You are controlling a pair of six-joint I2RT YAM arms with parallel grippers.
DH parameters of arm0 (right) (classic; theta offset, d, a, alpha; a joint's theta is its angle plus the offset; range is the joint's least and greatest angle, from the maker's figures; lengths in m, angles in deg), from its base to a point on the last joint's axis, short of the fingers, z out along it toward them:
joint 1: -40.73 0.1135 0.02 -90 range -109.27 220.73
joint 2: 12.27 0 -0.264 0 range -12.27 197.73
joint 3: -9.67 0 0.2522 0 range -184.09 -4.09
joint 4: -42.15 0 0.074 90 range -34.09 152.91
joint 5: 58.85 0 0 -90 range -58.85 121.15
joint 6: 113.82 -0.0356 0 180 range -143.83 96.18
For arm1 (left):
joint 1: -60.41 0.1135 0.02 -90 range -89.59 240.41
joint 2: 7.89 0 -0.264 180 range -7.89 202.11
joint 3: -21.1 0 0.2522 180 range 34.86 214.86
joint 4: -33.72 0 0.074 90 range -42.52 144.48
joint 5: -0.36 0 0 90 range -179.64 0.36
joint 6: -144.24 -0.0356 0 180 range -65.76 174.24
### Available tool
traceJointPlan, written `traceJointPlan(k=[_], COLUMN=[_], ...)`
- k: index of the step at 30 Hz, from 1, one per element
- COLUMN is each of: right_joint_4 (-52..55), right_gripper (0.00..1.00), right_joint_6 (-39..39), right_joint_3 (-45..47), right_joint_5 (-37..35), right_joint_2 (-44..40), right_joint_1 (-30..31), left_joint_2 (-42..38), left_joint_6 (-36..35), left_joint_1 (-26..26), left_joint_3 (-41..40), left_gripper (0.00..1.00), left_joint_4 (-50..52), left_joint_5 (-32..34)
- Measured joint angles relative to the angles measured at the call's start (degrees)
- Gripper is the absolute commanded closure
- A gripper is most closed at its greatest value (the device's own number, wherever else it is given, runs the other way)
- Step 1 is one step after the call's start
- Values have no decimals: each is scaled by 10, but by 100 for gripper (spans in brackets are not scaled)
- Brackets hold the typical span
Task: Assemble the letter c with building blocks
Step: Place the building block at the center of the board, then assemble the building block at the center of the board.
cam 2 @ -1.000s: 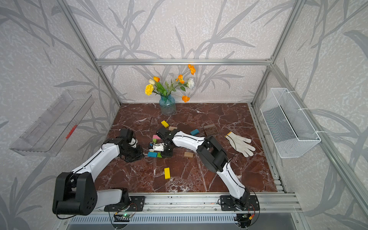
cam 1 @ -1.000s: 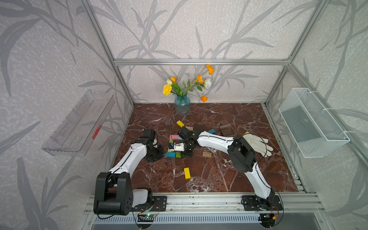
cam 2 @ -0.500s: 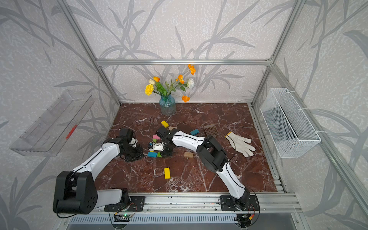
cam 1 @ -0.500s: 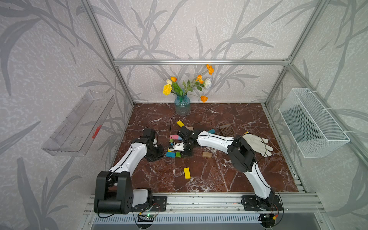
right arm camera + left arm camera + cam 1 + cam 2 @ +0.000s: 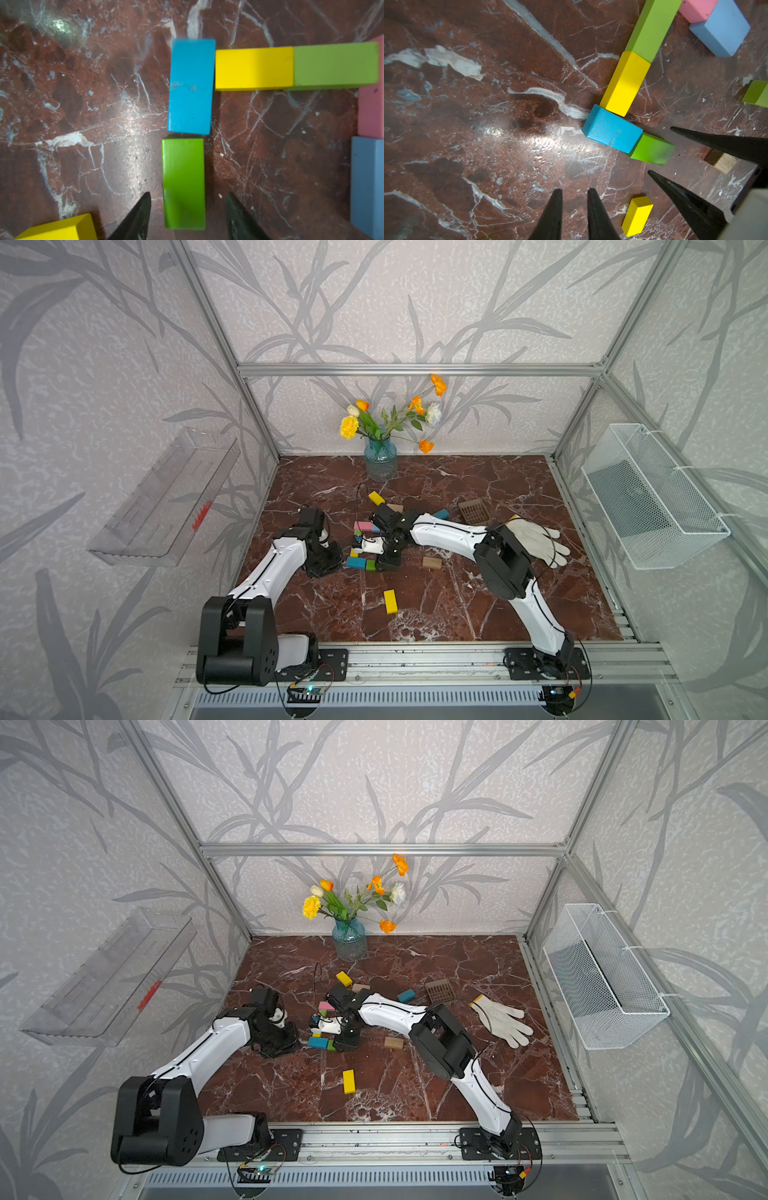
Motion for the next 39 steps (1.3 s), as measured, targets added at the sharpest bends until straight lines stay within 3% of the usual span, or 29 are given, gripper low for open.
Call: traceJointPlan(k=[6,13,25,39], right_joint_4=[-59,-105,-121,-116], right_gripper=[44,54,73,99], right_joint_6=[-83,-227,-464,-645], right_joint_3=[107,174,192,192], right_joint_5=[16,32,27,19], right_joint_2=[-64,-144,-155,-134], right_joint_1=[-12,-23,-24,-24], left_joint_2=[23,57,128,177], left_joint_6=[0,14,20,10], left_joint_1=[1,9,16,19], left_joint_3=[0,11,52,86], left_gripper=[77,87,96,96], left_joint_4=[0,-7,-29,-33], left_joint_5=[-1,-4,-3,1])
